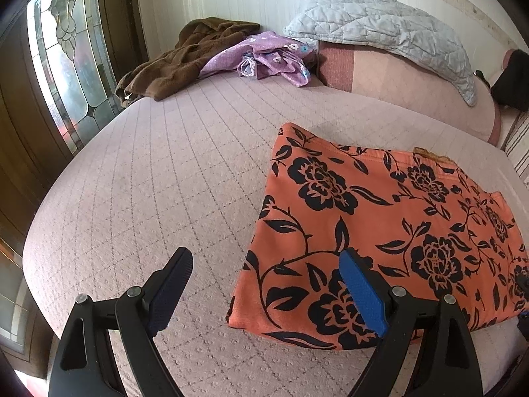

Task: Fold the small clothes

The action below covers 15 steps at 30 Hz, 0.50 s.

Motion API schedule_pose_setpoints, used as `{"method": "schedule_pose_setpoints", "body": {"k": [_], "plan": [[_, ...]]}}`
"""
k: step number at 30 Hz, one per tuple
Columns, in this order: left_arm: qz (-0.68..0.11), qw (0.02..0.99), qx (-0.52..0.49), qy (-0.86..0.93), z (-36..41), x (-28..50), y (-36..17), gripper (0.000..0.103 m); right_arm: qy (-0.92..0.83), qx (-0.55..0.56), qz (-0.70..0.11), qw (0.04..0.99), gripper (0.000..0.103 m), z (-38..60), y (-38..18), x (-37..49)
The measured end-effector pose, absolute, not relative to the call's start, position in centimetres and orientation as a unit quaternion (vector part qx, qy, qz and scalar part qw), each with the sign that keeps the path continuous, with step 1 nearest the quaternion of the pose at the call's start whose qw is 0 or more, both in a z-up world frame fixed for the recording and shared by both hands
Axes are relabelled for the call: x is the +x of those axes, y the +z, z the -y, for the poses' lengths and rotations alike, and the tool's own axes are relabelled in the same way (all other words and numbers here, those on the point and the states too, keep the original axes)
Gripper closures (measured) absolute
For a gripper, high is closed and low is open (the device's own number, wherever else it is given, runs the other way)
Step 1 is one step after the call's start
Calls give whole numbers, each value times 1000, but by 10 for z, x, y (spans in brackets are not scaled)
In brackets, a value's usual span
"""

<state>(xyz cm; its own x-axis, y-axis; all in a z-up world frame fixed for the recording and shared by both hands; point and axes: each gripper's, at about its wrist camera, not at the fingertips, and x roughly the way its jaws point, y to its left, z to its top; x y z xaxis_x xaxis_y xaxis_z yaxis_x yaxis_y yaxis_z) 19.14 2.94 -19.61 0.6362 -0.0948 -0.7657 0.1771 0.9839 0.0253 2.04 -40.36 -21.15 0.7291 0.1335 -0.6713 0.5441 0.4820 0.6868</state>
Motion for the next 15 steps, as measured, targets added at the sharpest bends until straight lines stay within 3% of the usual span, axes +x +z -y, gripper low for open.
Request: {"method": "schedule_pose_setpoints", "body": {"k": [2, 9, 15], "plan": [[-421, 903, 46, -76, -30, 192, -196, 12, -132, 486, -348, 791, 53, 402, -211, 21], [-425, 900, 44, -79, -27, 194, -199, 12, -146, 456, -374, 794, 75, 401, -203, 28], [-426, 900, 42, -81, -25, 197, -200, 12, -150, 409, -362, 824, 79, 392, -171, 33]]}}
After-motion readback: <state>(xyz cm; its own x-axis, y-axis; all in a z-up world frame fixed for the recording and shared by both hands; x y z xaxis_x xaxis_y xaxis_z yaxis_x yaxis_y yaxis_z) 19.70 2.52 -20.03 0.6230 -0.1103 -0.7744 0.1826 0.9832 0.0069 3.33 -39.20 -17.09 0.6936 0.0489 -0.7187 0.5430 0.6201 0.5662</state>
